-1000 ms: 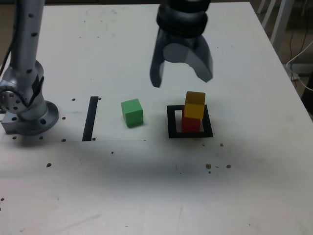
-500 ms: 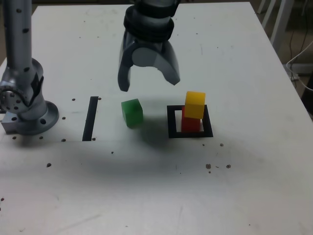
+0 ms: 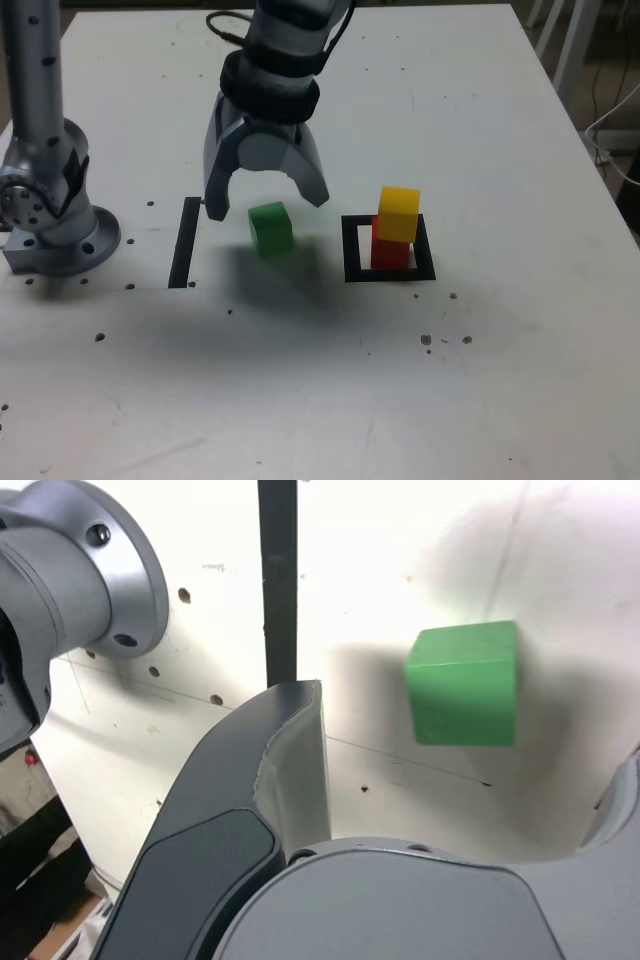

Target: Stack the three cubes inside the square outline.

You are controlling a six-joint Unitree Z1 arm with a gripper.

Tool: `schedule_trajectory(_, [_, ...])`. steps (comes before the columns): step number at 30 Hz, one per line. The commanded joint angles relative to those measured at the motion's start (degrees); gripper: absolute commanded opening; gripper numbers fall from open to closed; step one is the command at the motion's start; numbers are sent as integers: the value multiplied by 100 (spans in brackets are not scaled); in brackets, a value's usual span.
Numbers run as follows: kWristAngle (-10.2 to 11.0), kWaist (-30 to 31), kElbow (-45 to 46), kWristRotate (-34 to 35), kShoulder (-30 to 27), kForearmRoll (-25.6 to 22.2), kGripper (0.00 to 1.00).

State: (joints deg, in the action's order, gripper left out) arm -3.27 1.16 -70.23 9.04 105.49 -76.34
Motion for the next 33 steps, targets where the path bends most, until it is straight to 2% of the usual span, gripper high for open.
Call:
schedule_trajectory(1, [-56, -26, 120, 8, -28, 127, 98])
schedule_trajectory(21, [-379, -464, 655, -507, 311, 845, 91])
schedule_trajectory(28, [-451, -606, 622, -702, 500, 896, 83])
schedule_trajectory(33, [-523, -641, 636, -845, 586, 1050, 68])
